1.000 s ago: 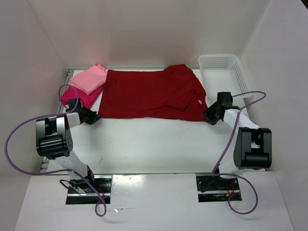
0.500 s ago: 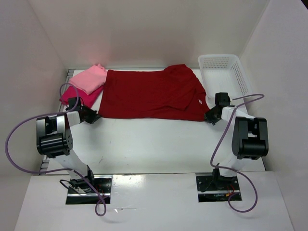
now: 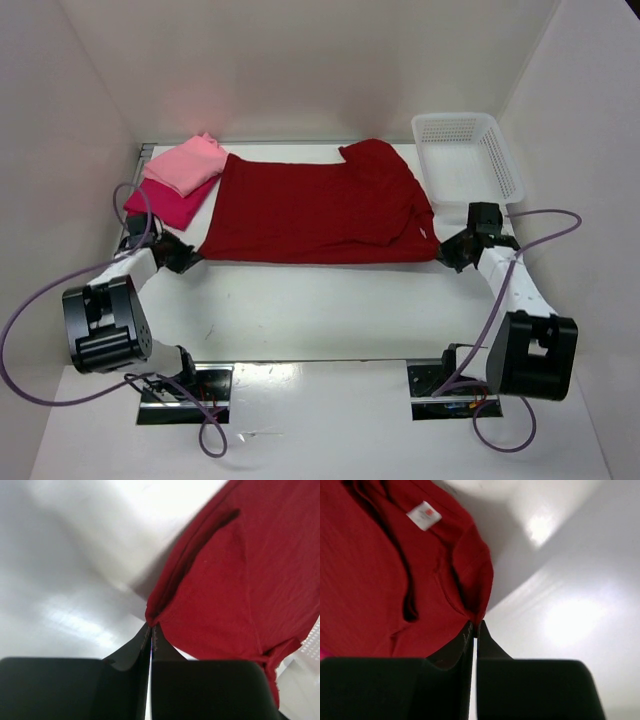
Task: Fold and stack the t-shirts
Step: Fold the flattened tshirt in 1/3 of the way
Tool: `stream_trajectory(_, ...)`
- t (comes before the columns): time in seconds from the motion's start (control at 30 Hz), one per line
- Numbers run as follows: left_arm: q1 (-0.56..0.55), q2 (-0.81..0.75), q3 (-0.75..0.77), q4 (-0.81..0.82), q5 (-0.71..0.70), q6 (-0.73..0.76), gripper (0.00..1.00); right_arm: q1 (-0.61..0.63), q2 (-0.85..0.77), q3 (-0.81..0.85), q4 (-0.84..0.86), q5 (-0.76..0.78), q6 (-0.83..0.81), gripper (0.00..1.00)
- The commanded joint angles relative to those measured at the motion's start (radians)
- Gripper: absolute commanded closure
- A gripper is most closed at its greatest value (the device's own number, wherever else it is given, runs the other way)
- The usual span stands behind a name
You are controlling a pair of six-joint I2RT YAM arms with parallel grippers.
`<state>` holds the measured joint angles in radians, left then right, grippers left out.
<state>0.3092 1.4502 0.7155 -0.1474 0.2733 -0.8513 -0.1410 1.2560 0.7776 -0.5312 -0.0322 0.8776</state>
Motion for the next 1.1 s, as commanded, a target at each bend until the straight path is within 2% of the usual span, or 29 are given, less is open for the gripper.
stream_trajectory(0.0, 0.071, -0.094, -0.047, -0.164, 0.006, 0.078, 1.00, -0.011, -0.061, 0.032, -0.200, -0.041, -0.014, 1.00)
stream_trajectory(0.17, 0.093, -0.270, -0.068, -0.270, 0.012, 0.060, 1.00, -0.023, -0.121, 0.130, -0.387, 0.032, -0.083, 1.00)
stream_trajectory(0.27, 0.093, -0.309, -0.059, -0.389, 0.035, 0.031, 1.00, -0.014, -0.167, 0.152, -0.450, 0.041, -0.120, 0.99)
stream_trajectory(0.4, 0.093, -0.344, -0.088, -0.457, 0.095, 0.001, 1.00, -0.002, -0.210, 0.175, -0.542, 0.064, -0.149, 0.97)
stream_trajectory(0.43, 0.093, -0.344, -0.088, -0.468, 0.104, 0.001, 0.95, 0.018, -0.220, 0.187, -0.562, 0.078, -0.149, 0.95)
stream_trajectory(0.47, 0.093, -0.358, -0.088, -0.489, 0.089, 0.001, 0.88, 0.018, -0.230, 0.187, -0.599, 0.090, -0.158, 0.93)
stream_trajectory(0.5, 0.093, -0.367, -0.073, -0.489, 0.089, 0.014, 0.68, 0.029, -0.240, 0.215, -0.618, 0.122, -0.167, 0.89)
stream_trajectory(0.53, 0.093, -0.367, -0.061, -0.507, 0.066, 0.014, 0.59, 0.043, -0.241, 0.229, -0.634, 0.144, -0.167, 0.76)
stream_trajectory(0.6, 0.093, -0.367, -0.030, -0.532, 0.041, 0.034, 0.37, 0.061, -0.241, 0.255, -0.664, 0.173, -0.177, 0.62)
stream_trajectory(0.63, 0.093, -0.367, 0.014, -0.543, 0.026, 0.034, 0.13, 0.061, -0.241, 0.267, -0.664, 0.161, -0.187, 0.57)
stream_trajectory(0.7, 0.093, -0.367, 0.059, -0.563, -0.017, 0.063, 0.01, 0.061, -0.241, 0.276, -0.652, 0.161, -0.187, 0.49)
stream_trajectory(0.83, 0.070, -0.346, 0.130, -0.474, 0.024, 0.087, 0.01, 0.070, -0.231, 0.287, -0.586, 0.100, -0.210, 0.48)
stream_trajectory(0.9, 0.006, -0.335, 0.130, -0.398, 0.094, 0.109, 0.03, 0.093, -0.198, 0.246, -0.493, 0.023, -0.238, 0.64)
stream_trajectory(0.93, -0.022, -0.326, 0.121, -0.323, 0.116, 0.109, 0.11, 0.104, -0.181, 0.197, -0.459, -0.054, -0.238, 0.72)
stream_trajectory(0.97, -0.056, -0.312, 0.121, -0.290, 0.106, 0.109, 0.22, 0.127, -0.161, 0.169, -0.422, -0.092, -0.229, 0.91)
stream_trajectory(1.03, -0.166, -0.300, 0.133, -0.261, 0.023, 0.109, 0.48, 0.156, -0.114, 0.096, -0.302, -0.136, -0.189, 1.00)
stream_trajectory(1.07, -0.200, -0.289, 0.133, -0.251, -0.017, 0.109, 0.52, 0.173, -0.100, 0.078, -0.267, -0.152, -0.178, 1.00)
